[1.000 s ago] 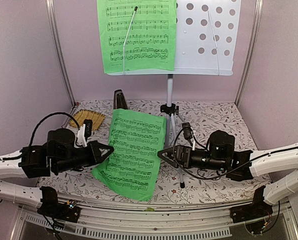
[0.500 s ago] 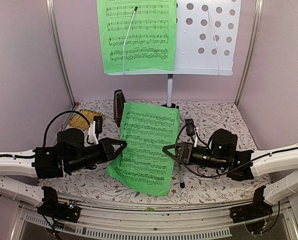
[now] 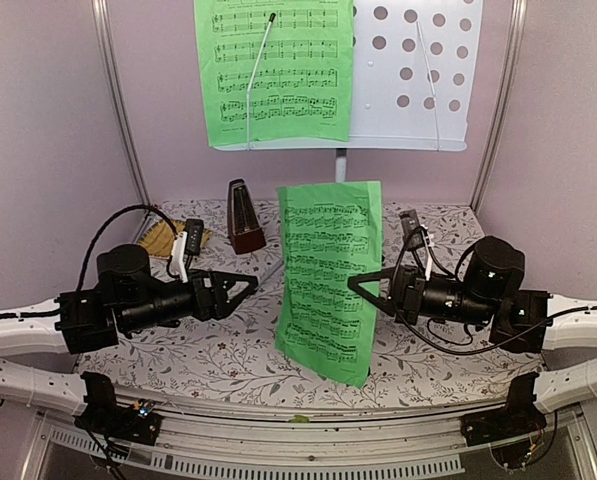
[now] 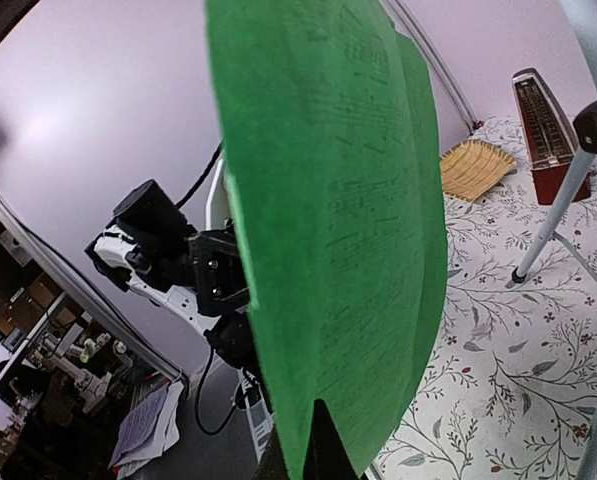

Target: Set up the instrument practice props

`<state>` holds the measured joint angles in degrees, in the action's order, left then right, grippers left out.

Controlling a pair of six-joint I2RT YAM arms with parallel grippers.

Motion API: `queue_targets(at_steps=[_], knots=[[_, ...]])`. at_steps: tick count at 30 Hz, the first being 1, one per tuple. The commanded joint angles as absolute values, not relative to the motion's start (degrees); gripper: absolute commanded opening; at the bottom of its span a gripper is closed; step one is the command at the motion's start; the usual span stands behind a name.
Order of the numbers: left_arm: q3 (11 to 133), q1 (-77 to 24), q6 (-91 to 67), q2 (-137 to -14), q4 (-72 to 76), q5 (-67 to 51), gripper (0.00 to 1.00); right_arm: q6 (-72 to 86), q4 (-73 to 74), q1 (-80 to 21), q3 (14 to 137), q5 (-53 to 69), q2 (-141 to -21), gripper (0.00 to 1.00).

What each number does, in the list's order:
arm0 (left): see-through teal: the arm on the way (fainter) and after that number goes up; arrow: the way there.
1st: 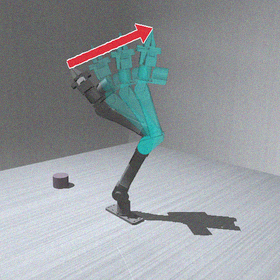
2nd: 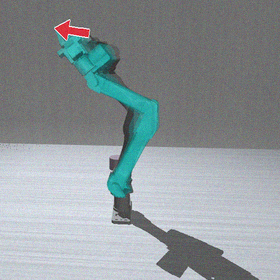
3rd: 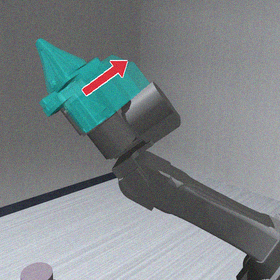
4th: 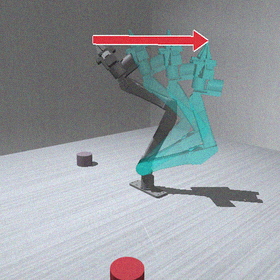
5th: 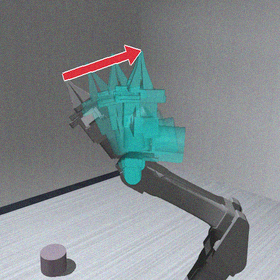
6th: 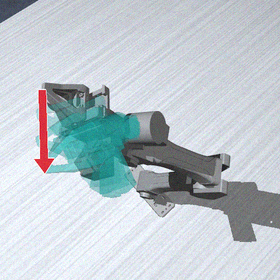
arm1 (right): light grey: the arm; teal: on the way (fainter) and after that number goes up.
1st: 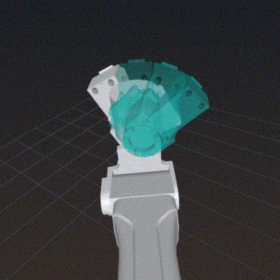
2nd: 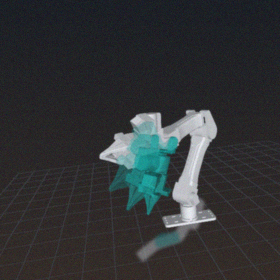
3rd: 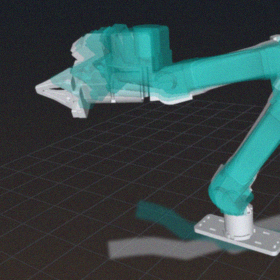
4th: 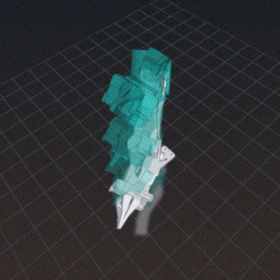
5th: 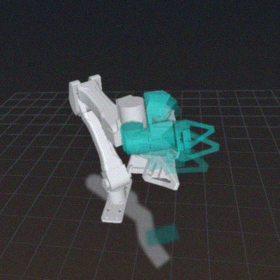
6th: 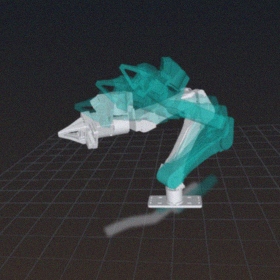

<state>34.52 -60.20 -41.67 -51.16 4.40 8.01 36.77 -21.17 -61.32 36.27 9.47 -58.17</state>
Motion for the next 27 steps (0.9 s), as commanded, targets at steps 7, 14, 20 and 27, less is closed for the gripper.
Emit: queue_targets(at_steps=[7,14,20,27], knots=[[35.76,-53.01,-31.17,-55.16,12.54,-18.98,0.89,27.09,-13.6,-59.42,41.04,23.42,-53.2,0.0],[37.84,-54.85,-32.65,-59.5,19.71,-27.22,0.87,25.82,-12.03,-58.84,42.9,24.86,-52.23,0.0],[39.76,-56.73,-35.6,-61.95,25.93,-28.57,0.63,25.92,-11.25,-56.89,43.52,26.06,-50.86,0.0],[41.98,-57.94,-37.37,-62.44,28.05,-26.86,0.26,26.45,-9.74,-54.08,43.9,26.86,-48.4,0.0]])
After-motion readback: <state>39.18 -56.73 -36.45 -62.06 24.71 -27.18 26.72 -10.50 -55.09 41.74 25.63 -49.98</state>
